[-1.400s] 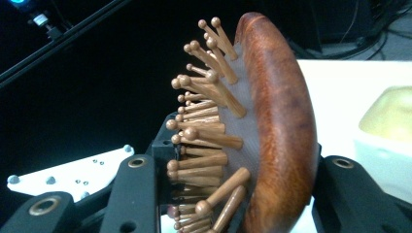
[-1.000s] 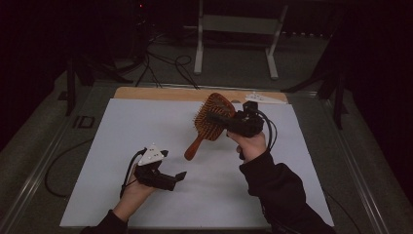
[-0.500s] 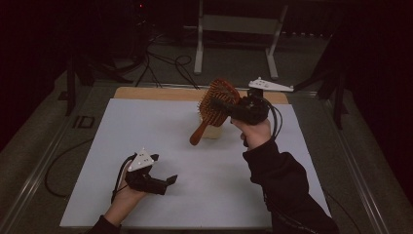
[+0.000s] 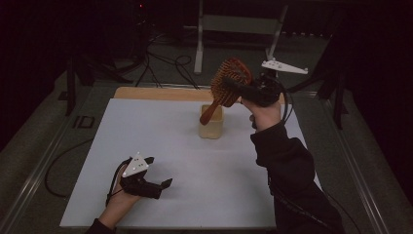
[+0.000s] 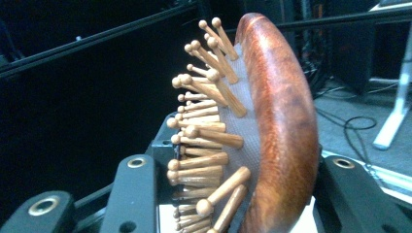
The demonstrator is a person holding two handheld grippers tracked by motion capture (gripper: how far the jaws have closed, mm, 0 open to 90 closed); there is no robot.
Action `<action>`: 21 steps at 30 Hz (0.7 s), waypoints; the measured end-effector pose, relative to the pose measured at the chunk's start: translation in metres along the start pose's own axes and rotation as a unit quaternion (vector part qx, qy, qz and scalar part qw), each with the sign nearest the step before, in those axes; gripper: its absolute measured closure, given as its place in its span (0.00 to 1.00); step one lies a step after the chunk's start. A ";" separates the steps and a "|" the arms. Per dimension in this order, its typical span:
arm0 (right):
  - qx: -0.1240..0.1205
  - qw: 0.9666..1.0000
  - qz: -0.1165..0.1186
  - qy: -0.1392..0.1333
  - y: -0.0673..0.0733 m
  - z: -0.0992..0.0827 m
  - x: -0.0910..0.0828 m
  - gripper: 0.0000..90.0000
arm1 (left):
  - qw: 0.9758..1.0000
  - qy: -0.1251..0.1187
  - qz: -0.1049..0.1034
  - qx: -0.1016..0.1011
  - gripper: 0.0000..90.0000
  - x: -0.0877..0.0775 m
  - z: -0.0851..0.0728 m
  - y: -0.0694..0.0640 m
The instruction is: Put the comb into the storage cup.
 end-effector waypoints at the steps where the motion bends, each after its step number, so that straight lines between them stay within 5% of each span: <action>1: 0.000 1.000 -0.003 -0.001 -0.002 0.002 0.000 0.59 | 1.000 -0.005 0.001 0.003 0.00 -0.003 -0.002 0.002; 21: -0.024 0.997 -0.073 0.013 -0.035 0.001 0.041 0.58 | 0.999 -0.015 0.032 -0.019 0.00 -0.040 -0.038 0.021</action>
Point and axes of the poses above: each handheld gripper's, and its own axes: x roughly forward along the jaws, z roughly out of its top, y roughly to its left, the point moved 7 cm from there along x, roughly forward along the jaws, and after that the axes turned 11 degrees about x, right-handed, at the moved point
